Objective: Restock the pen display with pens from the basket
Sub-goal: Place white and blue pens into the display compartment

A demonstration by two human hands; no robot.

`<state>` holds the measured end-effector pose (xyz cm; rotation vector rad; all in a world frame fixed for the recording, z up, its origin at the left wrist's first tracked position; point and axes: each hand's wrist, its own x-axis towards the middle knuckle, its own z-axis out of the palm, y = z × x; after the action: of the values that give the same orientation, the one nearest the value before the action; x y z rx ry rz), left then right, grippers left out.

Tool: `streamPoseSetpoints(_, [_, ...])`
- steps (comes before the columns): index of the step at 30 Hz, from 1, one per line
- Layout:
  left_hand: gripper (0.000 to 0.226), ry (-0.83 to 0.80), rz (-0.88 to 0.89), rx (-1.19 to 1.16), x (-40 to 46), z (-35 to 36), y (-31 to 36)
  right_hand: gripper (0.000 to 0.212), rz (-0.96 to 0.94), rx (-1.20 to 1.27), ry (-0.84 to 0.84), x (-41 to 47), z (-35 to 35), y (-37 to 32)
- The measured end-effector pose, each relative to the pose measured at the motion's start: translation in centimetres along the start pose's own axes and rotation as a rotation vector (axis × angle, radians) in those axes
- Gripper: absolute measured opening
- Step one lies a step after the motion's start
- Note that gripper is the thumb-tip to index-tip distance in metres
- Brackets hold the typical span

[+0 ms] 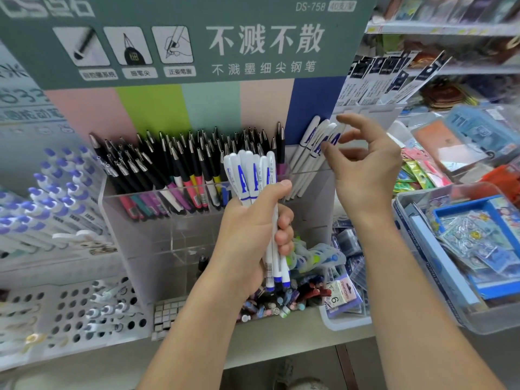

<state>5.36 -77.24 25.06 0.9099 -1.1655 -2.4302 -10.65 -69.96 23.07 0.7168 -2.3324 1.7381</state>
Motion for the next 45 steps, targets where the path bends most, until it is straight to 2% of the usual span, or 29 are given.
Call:
streamPoseSetpoints(5, [0.003, -0.011, 0.014, -0.022, -0.1, 0.3, -0.2, 0.041, -0.103, -0.164, 0.066, -0.2, 0.0, 0.7])
streamPoseSetpoints(9, [0.007, -0.06, 0.005, -0.013, -0.2, 0.6, -0.4, 0.057, -0.116, -0.206, 0.085, -1.0, -0.6, 0.1])
streamPoseSetpoints(10, [0.007, -0.072, 0.009, 0.003, -0.2, 0.6, -0.4, 0.057, -0.085, -0.189, 0.125, -1.3, -0.9, -0.4])
streamPoseSetpoints(12, [0.005, -0.104, 0.016, 0.041, -0.3, 0.7, -0.5, 0.041, 0.0, -0.139, 0.15, -2.2, -1.7, -2.0])
streamPoseSetpoints(13, [0.005, -0.125, 0.016, 0.061, -0.3, 0.7, -0.5, 0.03, 0.076, -0.075, 0.07, -2.7, -2.1, -2.8])
streamPoseSetpoints(14, [0.006, -0.149, 0.014, 0.079, -0.4, 0.8, -0.6, 0.023, 0.19, 0.02, -0.082, -3.3, -2.2, -3.7])
streamPoseSetpoints(16, [0.01, -0.195, 0.013, 0.108, -0.5, 1.0, -0.7, 0.022, 0.456, 0.31, -0.411, -4.5, -2.4, -5.3])
streamPoseSetpoints(17, [0.011, -0.209, 0.016, 0.12, -0.5, 1.0, -0.7, 0.021, 0.543, 0.415, -0.483, -4.9, -2.4, -5.6])
streamPoseSetpoints(22, [0.012, -0.147, 0.012, 0.103, -0.8, 1.3, -1.0, 0.025, 0.689, 0.61, -0.463, -5.2, -2.4, -5.6])
streamPoseSetpoints(29, [0.016, -0.121, 0.011, 0.045, -1.3, 1.5, -0.9, 0.025, 0.846, 0.785, -0.556, -4.8, -2.3, -5.0])
streamPoseSetpoints(31, [0.019, -0.103, 0.024, 0.024, -1.3, 1.6, -0.9, 0.016, 0.828, 0.752, -0.5, -4.7, -2.1, -5.1])
streamPoseSetpoints(34, [0.019, -0.063, 0.003, -0.024, -1.3, 1.5, -0.9, 0.017, 0.716, 0.733, -0.33, -4.2, -1.9, -5.1])
streamPoseSetpoints(38, [0.009, 0.066, 0.013, 0.103, -0.8, 0.3, -1.5, 0.013, 0.478, 0.796, 0.013, -1.5, -3.5, -4.9])
streamPoseSetpoints(40, [0.007, 0.083, 0.028, 0.134, -0.6, -0.2, -1.8, 0.009, 0.326, 0.713, 0.158, 0.0, -4.3, -4.3])
streamPoseSetpoints(42, [0.007, 0.068, 0.028, 0.123, -0.6, -0.2, -1.8, 0.006, 0.203, 0.572, 0.175, 0.8, -4.0, -3.5])
streamPoseSetpoints(45, [0.01, 0.046, 0.026, 0.092, -0.7, 0.1, -1.6, 0.004, 0.096, 0.31, 0.105, 0.9, -2.4, -2.5])
